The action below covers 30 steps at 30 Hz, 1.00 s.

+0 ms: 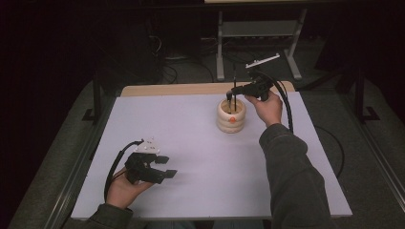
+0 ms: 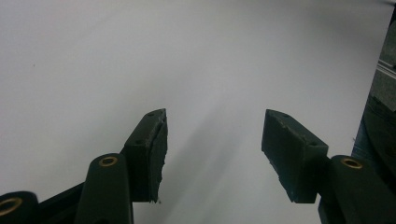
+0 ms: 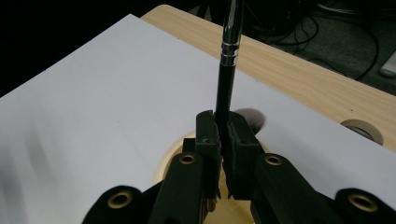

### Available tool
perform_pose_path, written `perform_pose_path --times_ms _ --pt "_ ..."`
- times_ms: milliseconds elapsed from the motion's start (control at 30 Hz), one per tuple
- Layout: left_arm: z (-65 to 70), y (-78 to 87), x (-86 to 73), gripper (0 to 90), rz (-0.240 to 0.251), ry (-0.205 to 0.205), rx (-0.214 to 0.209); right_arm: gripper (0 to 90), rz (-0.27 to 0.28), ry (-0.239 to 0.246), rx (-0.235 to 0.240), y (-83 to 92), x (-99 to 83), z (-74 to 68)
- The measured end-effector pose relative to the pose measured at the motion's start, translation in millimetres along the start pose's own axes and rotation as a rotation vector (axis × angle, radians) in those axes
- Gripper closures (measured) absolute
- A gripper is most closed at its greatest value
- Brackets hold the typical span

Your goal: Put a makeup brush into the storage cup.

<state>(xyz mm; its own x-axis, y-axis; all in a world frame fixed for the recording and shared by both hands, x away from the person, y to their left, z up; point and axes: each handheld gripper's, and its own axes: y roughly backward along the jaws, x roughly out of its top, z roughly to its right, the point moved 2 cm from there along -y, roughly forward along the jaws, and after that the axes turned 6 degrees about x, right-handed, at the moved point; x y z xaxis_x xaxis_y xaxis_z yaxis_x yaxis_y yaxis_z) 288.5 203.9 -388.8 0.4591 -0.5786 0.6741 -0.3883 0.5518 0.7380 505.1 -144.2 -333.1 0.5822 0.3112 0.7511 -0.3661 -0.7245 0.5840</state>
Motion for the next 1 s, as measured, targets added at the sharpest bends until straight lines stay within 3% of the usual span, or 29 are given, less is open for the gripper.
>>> perform_pose_path --times_ms 200,300,567,700,933,1000 --pt "-0.2 0.1 0.0 40.6 -0.005 -0.009 0.000 84.1 0.001 -0.002 -0.003 -2.5 -3.2 0.6" --pt "0.3 -0.2 0.0 40.5 0.004 0.006 0.001 84.1 0.004 -0.008 -0.005 -3.3 -5.5 1.0" --pt "-0.9 -0.3 0.6 40.5 -0.001 -0.016 0.005 84.0 0.003 -0.024 -0.009 -3.9 -11.2 2.7" --pt "1.1 -0.6 0.3 40.4 0.003 0.010 -0.005 83.9 0.005 -0.019 -0.015 -4.8 -13.2 3.0" --pt "-0.2 -0.7 0.3 40.3 0.002 -0.004 -0.006 83.8 0.000 -0.020 -0.019 -8.5 -19.9 0.7" --pt "2.2 -1.1 1.1 40.2 0.012 0.017 -0.013 83.7 0.000 -0.024 -0.019 -9.4 -21.6 -0.3"
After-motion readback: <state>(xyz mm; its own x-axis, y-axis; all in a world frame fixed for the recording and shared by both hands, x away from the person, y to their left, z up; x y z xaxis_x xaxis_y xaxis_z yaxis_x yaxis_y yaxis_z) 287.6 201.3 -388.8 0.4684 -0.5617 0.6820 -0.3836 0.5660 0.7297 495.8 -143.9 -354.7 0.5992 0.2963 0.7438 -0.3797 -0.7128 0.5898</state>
